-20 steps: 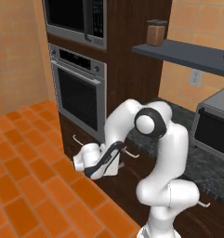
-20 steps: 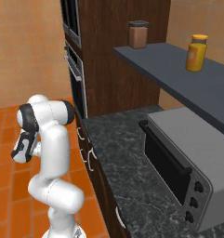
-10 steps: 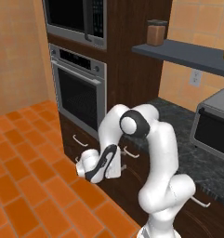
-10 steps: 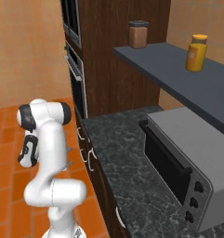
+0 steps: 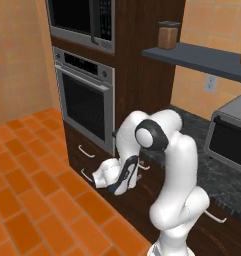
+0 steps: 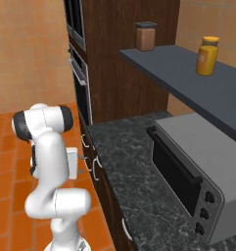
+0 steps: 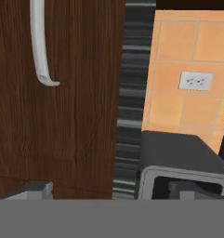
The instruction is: Take a straw from the drawer in front and place it inside the glass cup on the dining counter.
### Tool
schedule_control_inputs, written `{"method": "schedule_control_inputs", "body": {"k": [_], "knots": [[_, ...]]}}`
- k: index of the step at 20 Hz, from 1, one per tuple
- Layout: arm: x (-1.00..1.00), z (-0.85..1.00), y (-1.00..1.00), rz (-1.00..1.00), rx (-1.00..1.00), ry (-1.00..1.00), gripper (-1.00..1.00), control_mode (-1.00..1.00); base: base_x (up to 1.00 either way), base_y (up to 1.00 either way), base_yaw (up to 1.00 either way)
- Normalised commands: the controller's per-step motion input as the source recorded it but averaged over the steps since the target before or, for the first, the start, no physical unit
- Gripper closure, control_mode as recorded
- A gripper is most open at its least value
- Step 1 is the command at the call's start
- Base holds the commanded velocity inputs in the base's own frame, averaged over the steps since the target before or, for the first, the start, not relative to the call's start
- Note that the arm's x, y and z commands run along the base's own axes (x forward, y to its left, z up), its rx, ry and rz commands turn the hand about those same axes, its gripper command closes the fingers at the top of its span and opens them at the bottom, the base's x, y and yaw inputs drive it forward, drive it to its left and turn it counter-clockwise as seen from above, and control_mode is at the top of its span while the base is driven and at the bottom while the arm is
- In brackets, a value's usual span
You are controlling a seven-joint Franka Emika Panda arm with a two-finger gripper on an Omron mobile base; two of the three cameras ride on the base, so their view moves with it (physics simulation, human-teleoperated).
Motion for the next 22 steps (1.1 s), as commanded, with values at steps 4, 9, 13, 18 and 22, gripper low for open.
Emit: {"method": "schedule_control_inputs", "body": {"k": [4,9,13,18,22], "knots": [[0.24,0.00,-0.18,0.16,0.12,0.00,-1.00,-1.00,0.00,0.00,0.00],[0.24,0.00,-0.06,0.13,0.07,0.00,-1.00,-1.00,0.00,0.00,0.00],[0.24,0.00,-0.11,0.10,0.03,0.00,-1.00,-1.00,0.00,0.00,0.00],[0.25,-0.21,-0.09,0.08,0.05,0.03,-1.00,-1.00,0.00,0.00,0.00],[0.34,-0.28,0.00,0.01,0.01,0.08,-1.00,-1.00,0.00,0.00,0.00]]}}
